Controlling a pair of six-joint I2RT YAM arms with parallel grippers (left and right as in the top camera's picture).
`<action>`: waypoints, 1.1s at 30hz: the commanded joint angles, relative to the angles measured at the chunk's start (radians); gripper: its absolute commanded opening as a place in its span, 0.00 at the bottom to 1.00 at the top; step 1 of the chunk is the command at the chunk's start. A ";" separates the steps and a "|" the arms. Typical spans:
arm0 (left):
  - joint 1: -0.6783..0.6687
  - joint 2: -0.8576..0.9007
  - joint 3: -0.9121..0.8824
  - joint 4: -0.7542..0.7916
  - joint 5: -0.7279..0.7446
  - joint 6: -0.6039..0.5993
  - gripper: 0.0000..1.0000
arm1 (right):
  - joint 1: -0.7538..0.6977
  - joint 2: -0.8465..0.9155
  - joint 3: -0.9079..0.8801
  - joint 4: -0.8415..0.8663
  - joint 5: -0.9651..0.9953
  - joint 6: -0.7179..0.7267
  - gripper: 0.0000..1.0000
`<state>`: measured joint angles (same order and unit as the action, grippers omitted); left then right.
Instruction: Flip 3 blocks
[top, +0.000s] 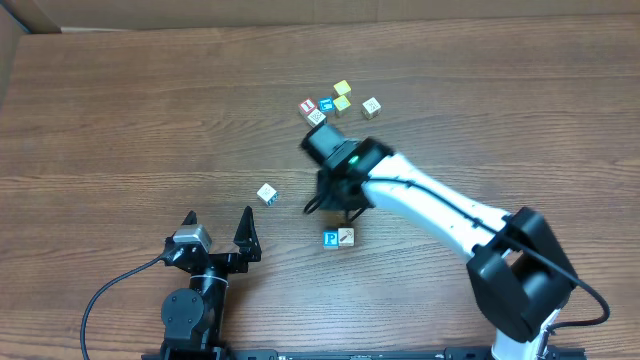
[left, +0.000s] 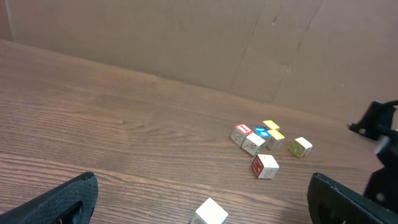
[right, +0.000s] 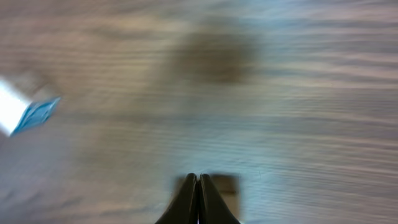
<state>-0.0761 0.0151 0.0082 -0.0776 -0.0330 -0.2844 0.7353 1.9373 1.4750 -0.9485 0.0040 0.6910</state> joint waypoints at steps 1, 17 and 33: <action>0.005 -0.011 -0.003 0.002 0.008 0.016 1.00 | -0.035 0.017 0.016 -0.015 -0.006 -0.012 0.04; 0.005 -0.011 -0.003 0.002 0.008 0.015 1.00 | -0.028 0.101 0.016 -0.038 -0.008 -0.012 0.04; 0.005 -0.011 -0.003 0.002 0.008 0.015 1.00 | -0.009 0.101 -0.043 -0.015 -0.060 -0.045 0.04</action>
<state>-0.0761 0.0151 0.0082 -0.0776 -0.0330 -0.2844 0.7231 2.0377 1.4452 -0.9653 -0.0498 0.6537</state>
